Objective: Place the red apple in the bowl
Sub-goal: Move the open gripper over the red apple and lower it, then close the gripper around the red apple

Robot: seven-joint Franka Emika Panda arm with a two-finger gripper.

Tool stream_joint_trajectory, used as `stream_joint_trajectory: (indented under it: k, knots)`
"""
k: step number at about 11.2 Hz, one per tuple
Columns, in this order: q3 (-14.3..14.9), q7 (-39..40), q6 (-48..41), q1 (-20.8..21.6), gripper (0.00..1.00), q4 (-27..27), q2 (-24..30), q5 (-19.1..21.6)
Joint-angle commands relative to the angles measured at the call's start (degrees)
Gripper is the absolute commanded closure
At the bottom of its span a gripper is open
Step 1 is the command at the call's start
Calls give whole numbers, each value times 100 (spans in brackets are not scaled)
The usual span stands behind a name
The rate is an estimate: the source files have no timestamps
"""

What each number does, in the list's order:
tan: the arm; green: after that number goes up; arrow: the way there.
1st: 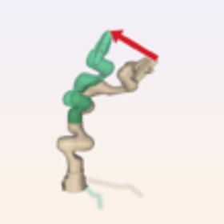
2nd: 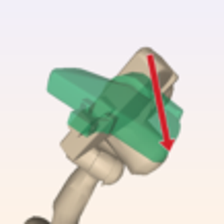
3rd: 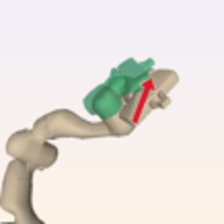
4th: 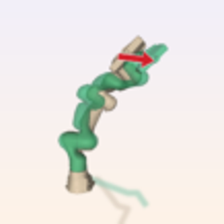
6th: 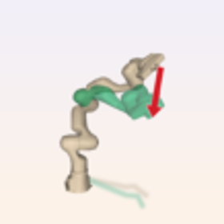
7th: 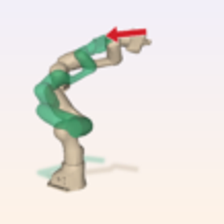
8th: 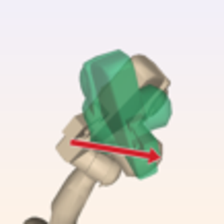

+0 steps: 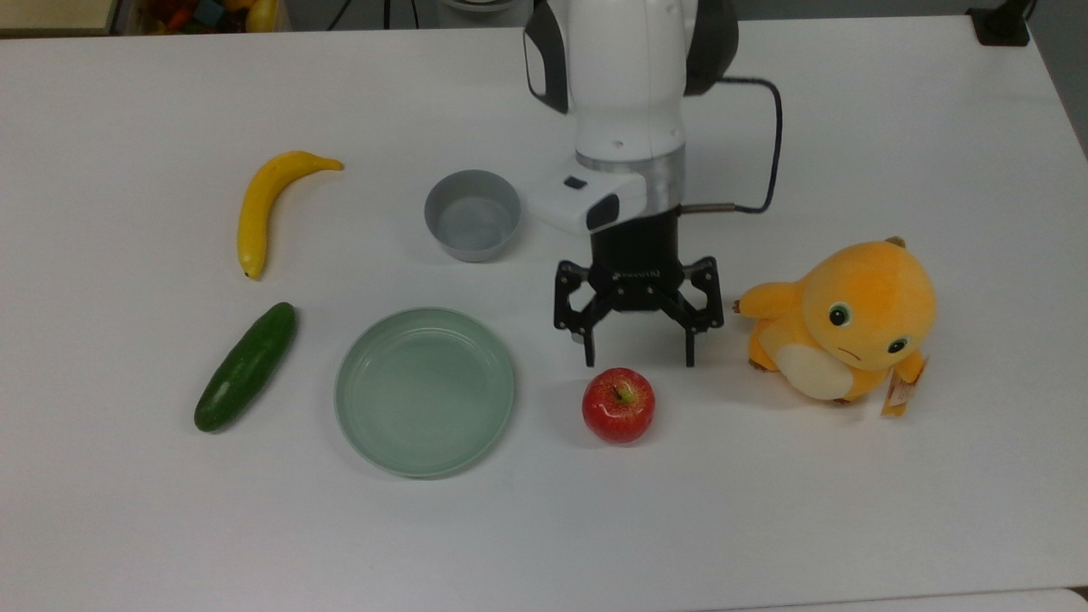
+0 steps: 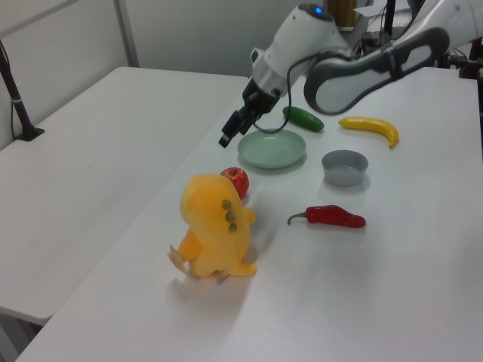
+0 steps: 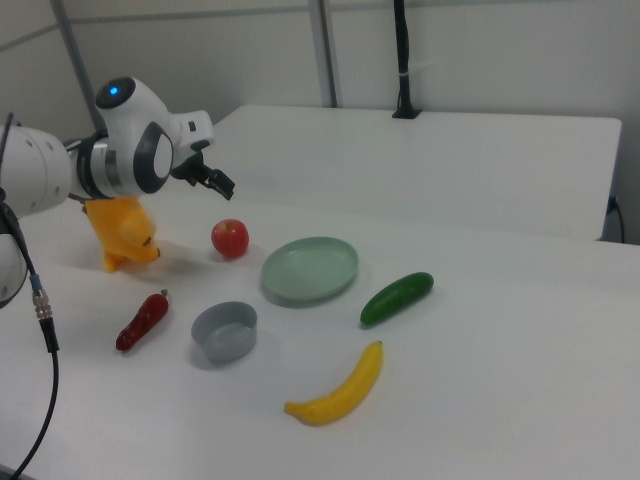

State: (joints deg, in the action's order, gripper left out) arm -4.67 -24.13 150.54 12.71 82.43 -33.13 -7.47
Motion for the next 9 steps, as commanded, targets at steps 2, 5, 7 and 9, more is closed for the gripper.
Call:
stream_joint_trajectory:
  k: [2, 5, 7, 9]
  knots:
    - [89, -145, 563, 197, 0, -314, -667, -465]
    - [185, -145, 924, 206, 0, -333, -923, -816]
    - [230, -153, 986, 206, 0, -324, -993, -1071]
    - [274, -153, 995, 188, 0, -289, -993, -1397]
